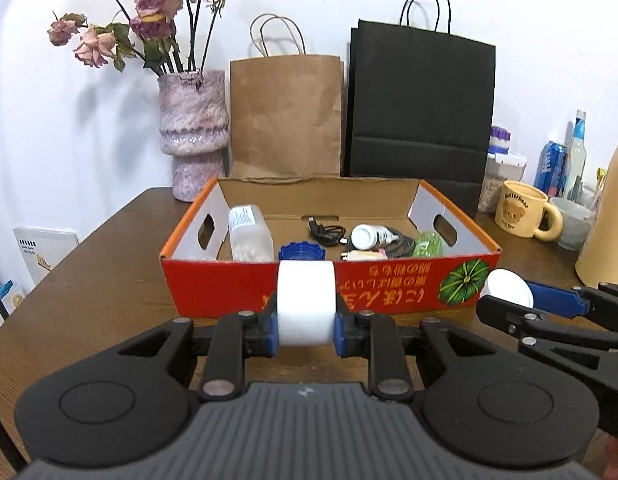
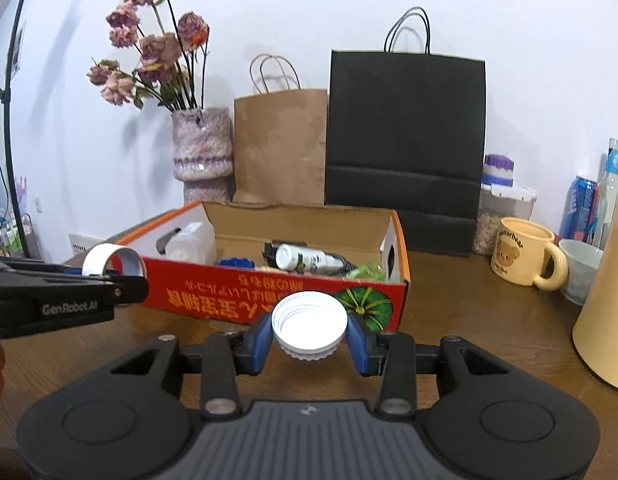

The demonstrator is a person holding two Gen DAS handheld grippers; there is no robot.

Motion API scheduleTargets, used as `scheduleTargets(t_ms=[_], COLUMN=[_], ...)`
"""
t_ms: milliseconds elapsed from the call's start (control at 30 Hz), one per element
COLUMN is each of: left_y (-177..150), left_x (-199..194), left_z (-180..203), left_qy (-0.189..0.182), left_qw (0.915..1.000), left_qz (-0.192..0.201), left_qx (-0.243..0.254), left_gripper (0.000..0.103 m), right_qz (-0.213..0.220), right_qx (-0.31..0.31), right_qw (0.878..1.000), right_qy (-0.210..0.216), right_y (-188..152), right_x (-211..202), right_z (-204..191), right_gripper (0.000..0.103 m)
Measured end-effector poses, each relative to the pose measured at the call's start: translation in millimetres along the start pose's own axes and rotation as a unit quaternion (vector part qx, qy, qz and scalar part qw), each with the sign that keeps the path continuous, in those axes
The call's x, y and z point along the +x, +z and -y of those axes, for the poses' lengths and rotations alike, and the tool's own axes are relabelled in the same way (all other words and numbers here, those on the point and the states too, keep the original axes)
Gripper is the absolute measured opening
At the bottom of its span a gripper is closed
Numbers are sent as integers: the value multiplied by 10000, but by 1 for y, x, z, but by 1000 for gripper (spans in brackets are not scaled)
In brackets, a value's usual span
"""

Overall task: Organize rigid objects
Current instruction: 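Carry the tape roll and bottle cap over the box with both tools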

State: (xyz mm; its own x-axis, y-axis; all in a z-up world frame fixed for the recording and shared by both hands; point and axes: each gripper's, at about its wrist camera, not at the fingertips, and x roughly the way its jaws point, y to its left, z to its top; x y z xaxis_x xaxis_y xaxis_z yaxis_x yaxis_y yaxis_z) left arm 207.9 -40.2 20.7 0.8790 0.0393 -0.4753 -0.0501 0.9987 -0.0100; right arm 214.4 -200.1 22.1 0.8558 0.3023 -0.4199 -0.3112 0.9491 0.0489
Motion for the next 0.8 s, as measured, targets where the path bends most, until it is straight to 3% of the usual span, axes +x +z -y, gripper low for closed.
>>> scheduleTargets(t_ms=[467,800], left_y=[37,58], left_x=[-5,23], left_z=[-4,-12], left_qy=[-93,50], left_qw=[9992,9983], left_qz=[378,413], left_qx=[-117,-398], left_gripper=[25,25], right_qz=[348,363], right_qx=[132,318], right_qw=[9993,9988], right_qy=[25,-9], right_y=[35,55], right_x=[1,30], right_z=[-14,-15], right_gripper=[39,39])
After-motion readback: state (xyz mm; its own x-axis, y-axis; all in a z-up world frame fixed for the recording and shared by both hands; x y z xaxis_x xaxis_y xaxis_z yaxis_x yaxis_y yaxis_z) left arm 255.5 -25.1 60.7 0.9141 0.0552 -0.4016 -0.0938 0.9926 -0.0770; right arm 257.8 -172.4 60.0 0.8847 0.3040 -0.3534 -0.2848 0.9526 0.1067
